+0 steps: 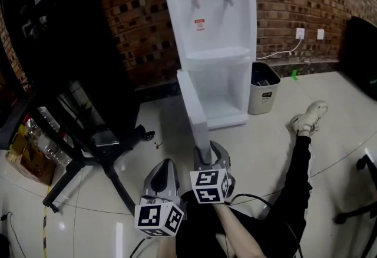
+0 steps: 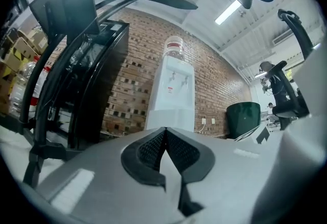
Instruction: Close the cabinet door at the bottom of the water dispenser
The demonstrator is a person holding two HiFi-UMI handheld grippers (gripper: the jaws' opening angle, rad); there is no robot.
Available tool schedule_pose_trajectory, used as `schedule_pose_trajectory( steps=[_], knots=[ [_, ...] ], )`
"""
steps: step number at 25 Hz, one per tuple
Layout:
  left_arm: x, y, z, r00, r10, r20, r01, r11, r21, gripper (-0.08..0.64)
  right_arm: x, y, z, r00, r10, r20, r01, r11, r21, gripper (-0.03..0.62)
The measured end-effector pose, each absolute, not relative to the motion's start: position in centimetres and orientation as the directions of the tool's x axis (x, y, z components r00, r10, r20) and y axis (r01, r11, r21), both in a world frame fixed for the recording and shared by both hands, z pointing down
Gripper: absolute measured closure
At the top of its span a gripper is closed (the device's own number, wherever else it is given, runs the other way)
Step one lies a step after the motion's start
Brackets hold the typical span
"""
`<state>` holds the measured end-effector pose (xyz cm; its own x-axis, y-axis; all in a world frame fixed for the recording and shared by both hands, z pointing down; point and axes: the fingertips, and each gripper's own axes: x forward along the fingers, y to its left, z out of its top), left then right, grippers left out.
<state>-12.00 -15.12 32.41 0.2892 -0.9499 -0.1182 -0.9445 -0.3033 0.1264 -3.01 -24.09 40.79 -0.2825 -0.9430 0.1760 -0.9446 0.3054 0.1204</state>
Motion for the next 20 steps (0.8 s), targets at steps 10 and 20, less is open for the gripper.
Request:
schedule_pose_trajectory(
  steps=[10,20],
  knots=[
    [-6.9,-18.2,32.6,0.374,-0.92,-0.114,-0.917,-0.385,0.103,0.544,3.5,-25.4,40.5,-0.18,-0.969,0.17,-0.973,0.2,0.114,0.41],
    [-3.4,-22.5,33.0,0.414,-0.904,-0.109,-0.9,-0.425,0.101,0.544,7.7,-27.0,40.7,-0.088,-0.982,0.167,-0.983,0.113,0.147,0.407]
  ],
)
